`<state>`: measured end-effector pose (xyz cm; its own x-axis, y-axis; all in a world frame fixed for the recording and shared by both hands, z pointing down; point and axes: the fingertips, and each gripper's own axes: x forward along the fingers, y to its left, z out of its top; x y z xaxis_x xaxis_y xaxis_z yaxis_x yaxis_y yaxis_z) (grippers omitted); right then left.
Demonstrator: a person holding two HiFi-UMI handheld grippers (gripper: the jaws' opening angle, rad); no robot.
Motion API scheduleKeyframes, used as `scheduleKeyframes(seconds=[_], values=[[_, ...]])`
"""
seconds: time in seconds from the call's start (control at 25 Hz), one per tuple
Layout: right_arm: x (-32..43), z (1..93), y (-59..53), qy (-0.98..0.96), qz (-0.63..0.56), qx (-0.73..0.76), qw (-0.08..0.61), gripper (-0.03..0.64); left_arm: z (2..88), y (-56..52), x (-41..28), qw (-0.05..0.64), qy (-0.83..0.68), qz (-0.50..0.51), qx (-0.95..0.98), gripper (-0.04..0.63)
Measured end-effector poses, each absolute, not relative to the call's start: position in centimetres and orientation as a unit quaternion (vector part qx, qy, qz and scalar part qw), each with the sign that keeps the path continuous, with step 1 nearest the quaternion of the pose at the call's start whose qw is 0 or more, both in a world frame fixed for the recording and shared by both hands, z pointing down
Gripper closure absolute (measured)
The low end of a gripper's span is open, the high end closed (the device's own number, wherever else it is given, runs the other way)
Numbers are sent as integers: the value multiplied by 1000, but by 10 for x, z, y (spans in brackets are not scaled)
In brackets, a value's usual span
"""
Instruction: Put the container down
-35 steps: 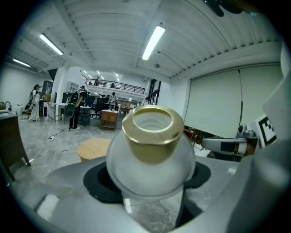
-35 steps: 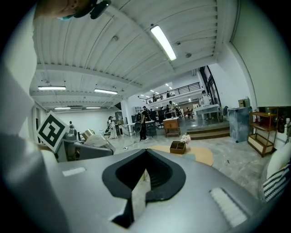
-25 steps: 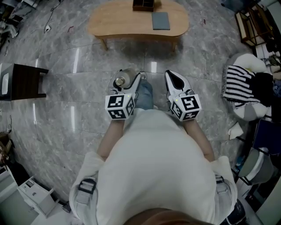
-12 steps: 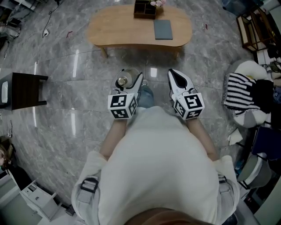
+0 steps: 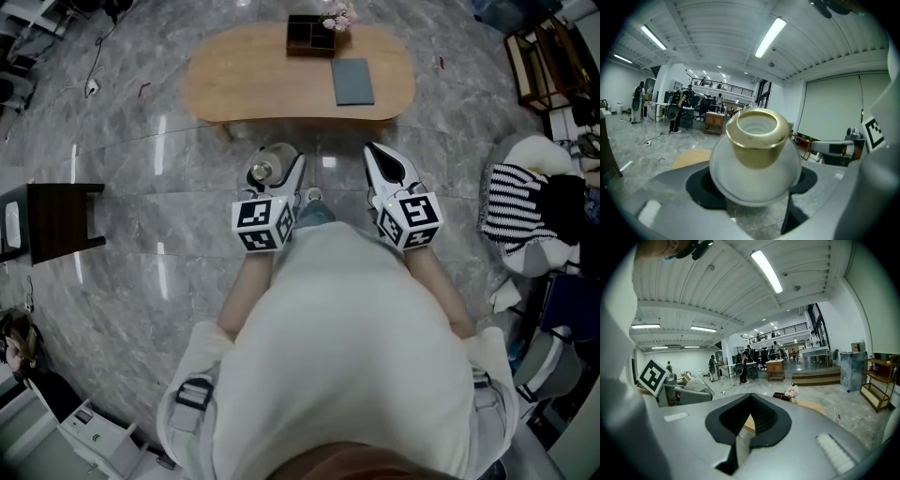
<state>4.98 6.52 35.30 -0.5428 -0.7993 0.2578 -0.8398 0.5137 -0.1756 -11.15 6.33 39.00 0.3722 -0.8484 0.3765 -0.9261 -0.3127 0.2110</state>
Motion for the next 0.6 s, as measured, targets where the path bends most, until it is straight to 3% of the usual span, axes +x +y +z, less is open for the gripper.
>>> scheduleKeyframes(seconds=[0.6], values=[[28,364,-56,-859,148,484,82,618,402,-61,-129,206,-531,112,814,250]])
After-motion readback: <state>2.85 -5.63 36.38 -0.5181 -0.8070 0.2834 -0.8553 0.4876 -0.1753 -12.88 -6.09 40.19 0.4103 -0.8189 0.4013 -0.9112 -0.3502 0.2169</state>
